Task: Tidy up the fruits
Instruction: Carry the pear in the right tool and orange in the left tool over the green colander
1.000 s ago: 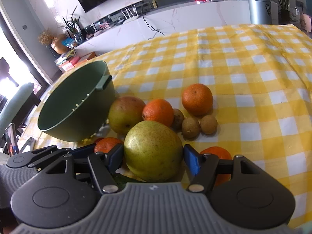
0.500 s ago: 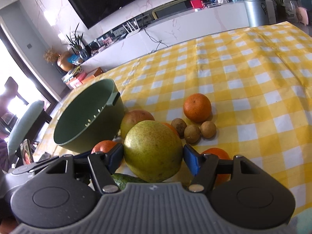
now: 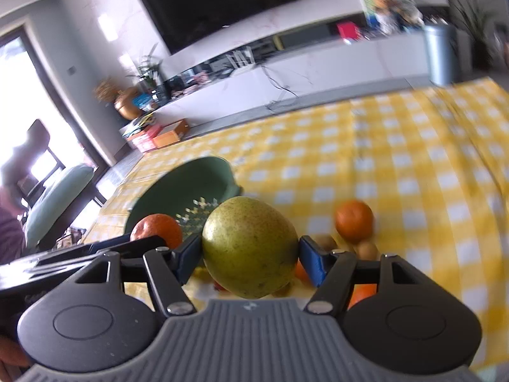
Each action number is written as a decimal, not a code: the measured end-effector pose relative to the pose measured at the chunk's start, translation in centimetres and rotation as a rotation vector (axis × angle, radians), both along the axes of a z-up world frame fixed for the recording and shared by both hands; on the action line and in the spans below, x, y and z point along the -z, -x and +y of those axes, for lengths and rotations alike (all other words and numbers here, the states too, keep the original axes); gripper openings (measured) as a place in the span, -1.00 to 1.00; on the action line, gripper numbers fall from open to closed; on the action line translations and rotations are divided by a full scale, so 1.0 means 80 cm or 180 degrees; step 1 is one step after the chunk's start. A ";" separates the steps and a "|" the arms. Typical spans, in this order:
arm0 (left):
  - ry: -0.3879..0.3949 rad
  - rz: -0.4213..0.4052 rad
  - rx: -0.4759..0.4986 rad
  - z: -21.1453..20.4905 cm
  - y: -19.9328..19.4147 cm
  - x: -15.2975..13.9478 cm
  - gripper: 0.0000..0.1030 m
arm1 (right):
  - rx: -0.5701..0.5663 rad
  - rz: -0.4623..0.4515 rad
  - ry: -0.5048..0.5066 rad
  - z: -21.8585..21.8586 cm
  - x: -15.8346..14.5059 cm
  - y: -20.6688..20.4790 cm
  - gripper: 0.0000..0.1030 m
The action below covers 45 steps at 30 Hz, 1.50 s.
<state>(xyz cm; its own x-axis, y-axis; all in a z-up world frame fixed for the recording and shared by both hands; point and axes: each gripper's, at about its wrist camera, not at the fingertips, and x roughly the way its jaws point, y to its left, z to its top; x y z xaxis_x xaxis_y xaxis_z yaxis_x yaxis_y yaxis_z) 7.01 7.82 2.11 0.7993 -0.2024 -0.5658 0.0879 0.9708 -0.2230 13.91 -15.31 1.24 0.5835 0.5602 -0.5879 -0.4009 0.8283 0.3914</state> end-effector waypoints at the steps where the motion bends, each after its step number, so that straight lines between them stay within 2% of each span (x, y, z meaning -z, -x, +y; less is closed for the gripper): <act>1: -0.0003 0.0022 -0.0030 0.006 -0.005 -0.004 -0.08 | -0.0054 -0.0038 0.0029 0.006 -0.006 -0.003 0.24; 7: 0.0052 0.0259 -0.0245 0.054 -0.048 -0.007 -0.08 | -0.0400 -0.0200 0.0330 0.057 -0.027 -0.029 0.24; 15: 0.0033 0.0497 -0.0310 0.085 -0.071 0.024 -0.08 | -0.0883 -0.0361 0.0889 0.128 -0.022 -0.055 0.24; 27: -0.0281 0.0742 -0.0355 0.091 -0.084 0.057 -0.08 | -0.1795 -0.0617 0.1674 0.189 -0.001 -0.091 0.24; 34: -0.0668 0.0823 -0.0348 0.080 -0.088 0.070 -0.08 | -0.2315 -0.0693 0.2058 0.220 0.017 -0.100 0.24; 38: -0.0749 0.0853 -0.0307 0.078 -0.090 0.073 -0.07 | -0.2527 -0.0617 0.2224 0.231 0.027 -0.104 0.24; 45: -0.0900 0.0862 -0.0279 0.072 -0.091 0.075 -0.06 | -0.2669 -0.0469 0.2365 0.246 0.039 -0.111 0.24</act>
